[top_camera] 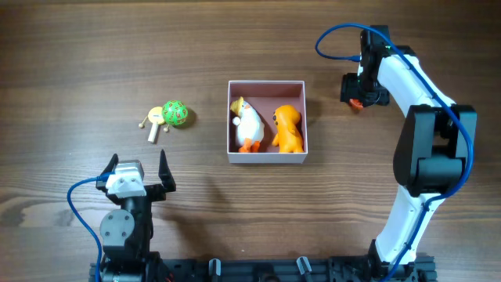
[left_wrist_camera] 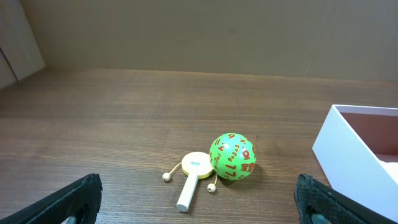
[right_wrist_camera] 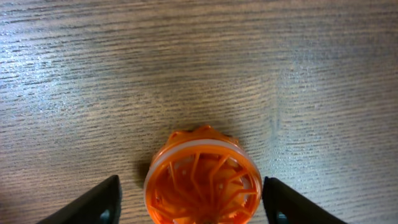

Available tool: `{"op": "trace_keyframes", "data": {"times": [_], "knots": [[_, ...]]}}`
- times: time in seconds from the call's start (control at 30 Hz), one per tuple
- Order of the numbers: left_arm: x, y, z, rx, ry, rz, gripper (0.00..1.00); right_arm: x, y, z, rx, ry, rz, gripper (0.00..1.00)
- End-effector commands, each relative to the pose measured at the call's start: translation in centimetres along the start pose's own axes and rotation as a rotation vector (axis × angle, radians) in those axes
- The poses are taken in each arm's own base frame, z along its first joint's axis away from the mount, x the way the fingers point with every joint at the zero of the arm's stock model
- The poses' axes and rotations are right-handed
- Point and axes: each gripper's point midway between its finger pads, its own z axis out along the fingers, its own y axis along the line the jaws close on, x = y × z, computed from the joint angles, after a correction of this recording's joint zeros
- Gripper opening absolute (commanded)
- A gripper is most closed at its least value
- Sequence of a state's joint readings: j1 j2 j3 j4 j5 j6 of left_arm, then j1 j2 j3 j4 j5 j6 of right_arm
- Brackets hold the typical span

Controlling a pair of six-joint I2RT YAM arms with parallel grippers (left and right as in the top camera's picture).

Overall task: Pack container
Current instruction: 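Move the right gripper to the orange mesh ball and grasp it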

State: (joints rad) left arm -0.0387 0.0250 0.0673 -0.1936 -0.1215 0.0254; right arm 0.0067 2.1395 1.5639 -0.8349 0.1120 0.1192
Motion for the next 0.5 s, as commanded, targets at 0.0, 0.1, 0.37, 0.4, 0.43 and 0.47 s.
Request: {"op": "trace_keyframes", "data": {"times": [0.0,0.1,0.37,0.4,0.43,0.47], "knots": [[0.1,-0.2,0.0,0.011,-0.004,0.015,1.0,0.3,0.1,1.0,-0.008,0.006,-0.014,0.78],[0.1,-0.2,0.0,0.011,-0.004,0.015,1.0,0.4,0.0,1.3,-0.008,0.003,-0.011,0.78],[0.1,-0.2,0.0,0.011,-0.004,0.015,1.0,1.0,0.7,2.4,-0.076,0.005,-0.026,0.77],[0.1,-0.2,0.0,0.011,-0.004,0.015,1.0,1.0,0.7,2.4,-0.084,0.006,-0.023,0.77],[0.1,-0.2,0.0,0.011,-0.004,0.015,1.0,1.0,0.6,2.4,-0.083,0.006,-0.021,0.77],[0.1,-0.2,0.0,0.011,-0.004,0.015,1.0,1.0,0.5,2.4,-0.083,0.006,-0.021,0.76]]}}
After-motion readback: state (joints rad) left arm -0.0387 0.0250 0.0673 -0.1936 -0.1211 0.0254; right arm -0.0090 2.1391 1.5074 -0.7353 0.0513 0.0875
